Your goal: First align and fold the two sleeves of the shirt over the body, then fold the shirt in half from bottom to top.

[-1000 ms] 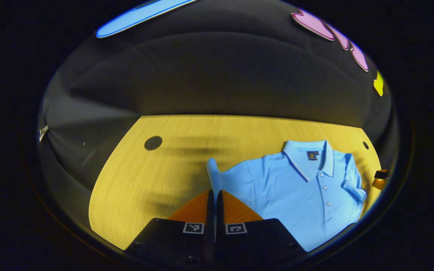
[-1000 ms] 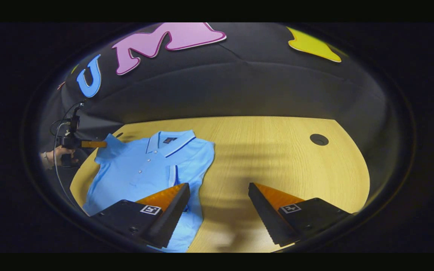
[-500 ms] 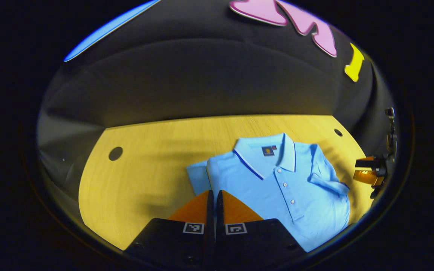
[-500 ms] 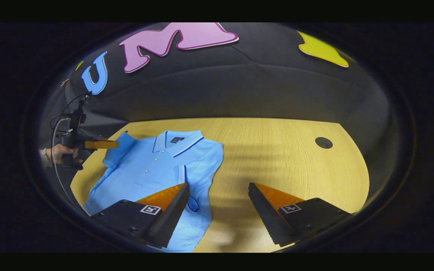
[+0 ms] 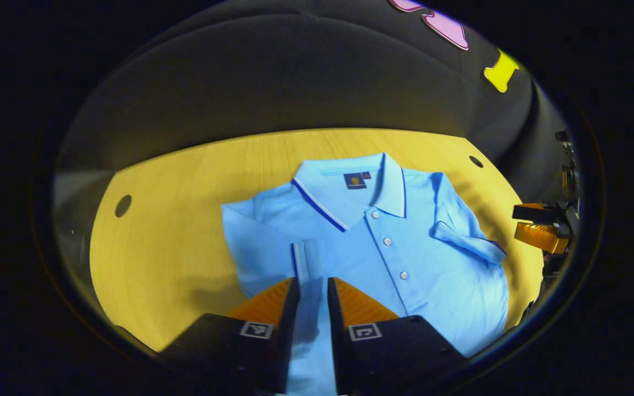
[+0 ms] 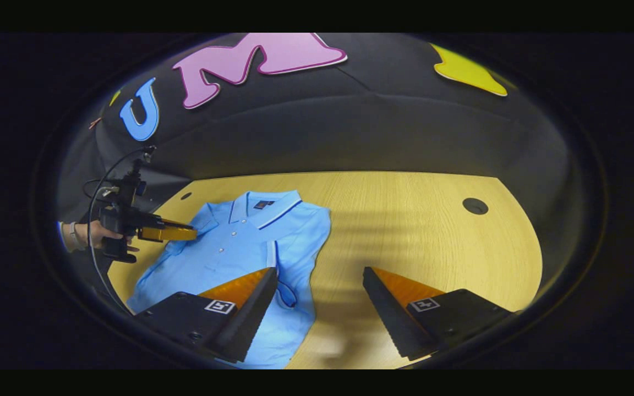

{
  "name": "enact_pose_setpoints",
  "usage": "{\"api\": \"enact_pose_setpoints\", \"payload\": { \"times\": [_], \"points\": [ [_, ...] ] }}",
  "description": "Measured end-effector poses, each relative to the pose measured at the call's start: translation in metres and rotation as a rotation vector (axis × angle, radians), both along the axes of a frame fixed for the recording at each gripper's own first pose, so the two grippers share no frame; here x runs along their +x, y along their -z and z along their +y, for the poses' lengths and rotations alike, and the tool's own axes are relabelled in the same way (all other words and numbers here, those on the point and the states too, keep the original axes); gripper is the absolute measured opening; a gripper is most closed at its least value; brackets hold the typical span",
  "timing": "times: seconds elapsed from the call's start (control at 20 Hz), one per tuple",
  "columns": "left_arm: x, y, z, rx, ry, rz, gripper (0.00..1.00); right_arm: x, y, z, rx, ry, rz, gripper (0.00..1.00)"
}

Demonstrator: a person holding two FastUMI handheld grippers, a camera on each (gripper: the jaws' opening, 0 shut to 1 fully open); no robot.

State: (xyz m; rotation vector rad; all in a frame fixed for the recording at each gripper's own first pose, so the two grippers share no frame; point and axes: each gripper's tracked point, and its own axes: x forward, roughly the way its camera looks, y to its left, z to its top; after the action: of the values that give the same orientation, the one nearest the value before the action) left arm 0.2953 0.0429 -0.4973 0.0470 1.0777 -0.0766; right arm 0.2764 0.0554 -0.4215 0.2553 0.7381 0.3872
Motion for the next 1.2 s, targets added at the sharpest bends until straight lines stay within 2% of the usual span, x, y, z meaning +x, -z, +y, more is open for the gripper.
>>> {"api": "enact_pose_setpoints", "payload": {
  "times": [0.05,0.1,0.15,0.45,0.75,1.2],
  "points": [
    [-0.002,-0.002,-0.003,-0.009,0.002,0.001,0.47,0.000,-0.001,0.001,0.001,-0.002,-0.002,0.98],
    [-0.002,-0.006,-0.003,-0.013,0.002,-0.001,0.54,-0.001,-0.002,0.002,0.001,-0.004,-0.003,0.98],
    [-0.003,-0.011,-0.005,-0.022,0.001,-0.007,0.74,-0.002,-0.004,0.003,0.004,-0.005,-0.003,0.98],
    [-0.032,-0.068,0.004,-0.062,-0.038,-0.058,0.94,-0.015,-0.035,0.011,0.071,0.003,-0.003,0.98],
    [-0.113,-0.109,0.021,-0.068,-0.072,-0.062,0.95,-0.074,-0.056,0.003,0.036,-0.032,0.002,0.98],
    [-0.242,-0.106,0.024,-0.136,-0.103,0.023,0.95,-0.186,-0.052,0.012,0.049,-0.017,0.077,0.98]
  ]
}}
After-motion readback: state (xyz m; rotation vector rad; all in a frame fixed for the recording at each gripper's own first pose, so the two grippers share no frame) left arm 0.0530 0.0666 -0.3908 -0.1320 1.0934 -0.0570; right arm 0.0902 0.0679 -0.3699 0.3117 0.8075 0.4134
